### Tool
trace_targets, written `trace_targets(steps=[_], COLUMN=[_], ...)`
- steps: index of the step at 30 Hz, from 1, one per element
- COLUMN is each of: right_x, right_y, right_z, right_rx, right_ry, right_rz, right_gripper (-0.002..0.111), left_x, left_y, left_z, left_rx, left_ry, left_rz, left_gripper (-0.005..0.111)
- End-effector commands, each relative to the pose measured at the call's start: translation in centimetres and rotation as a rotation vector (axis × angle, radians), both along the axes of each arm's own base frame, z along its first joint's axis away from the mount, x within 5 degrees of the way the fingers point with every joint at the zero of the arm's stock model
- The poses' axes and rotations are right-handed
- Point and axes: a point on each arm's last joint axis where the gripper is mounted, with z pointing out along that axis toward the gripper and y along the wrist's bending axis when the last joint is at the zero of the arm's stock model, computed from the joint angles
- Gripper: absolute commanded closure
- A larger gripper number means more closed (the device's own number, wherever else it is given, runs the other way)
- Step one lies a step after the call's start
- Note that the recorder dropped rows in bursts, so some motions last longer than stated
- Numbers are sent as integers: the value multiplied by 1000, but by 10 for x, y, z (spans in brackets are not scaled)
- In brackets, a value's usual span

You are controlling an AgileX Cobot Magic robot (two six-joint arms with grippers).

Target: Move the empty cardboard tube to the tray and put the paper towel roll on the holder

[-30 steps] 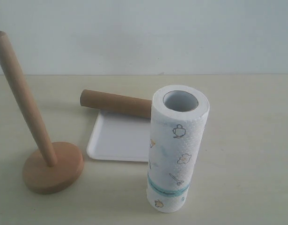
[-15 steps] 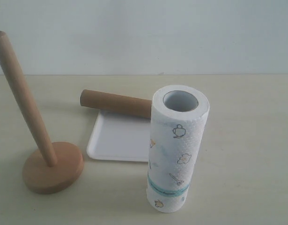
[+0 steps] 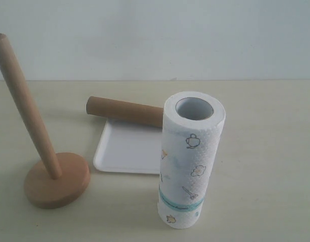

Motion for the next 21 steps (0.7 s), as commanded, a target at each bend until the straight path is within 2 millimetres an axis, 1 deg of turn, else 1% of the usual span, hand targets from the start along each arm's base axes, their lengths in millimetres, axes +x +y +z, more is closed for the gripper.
trace_targets(steps=[1,3,6,8,10,13,16,18,21], right_x=[1,3,10,17,22,30,34,34,29], right_y=[0,0,2,6,12,26,46,62,85], right_z=[3,-2,-14,-23,-29,-38,-45,-49,-53], right_rx=[60,66,59,48,0,-96,-182,-254,-354], right_ry=[-8,42,181,252,301,373,408,401,364], right_rz=[5,5,17,53,110,236,392,510,679], right_gripper=[106,106,106,106,106,106,106,106,105], left_x=[0,0,0,0,0,0,0,0,0], left_y=[0,0,0,0,0,0,0,0,0], left_z=[-1,-1,-1,-1,-1,-1,-1,-1,-1], left_rx=[8,8,8,8,8,8,8,8,8], left_ry=[-1,-1,-1,-1,-1,-1,-1,-1,-1], left_rz=[1,1,1,1,1,1,1,1,1], left_gripper=[103,103,103,103,103,103,103,103,103])
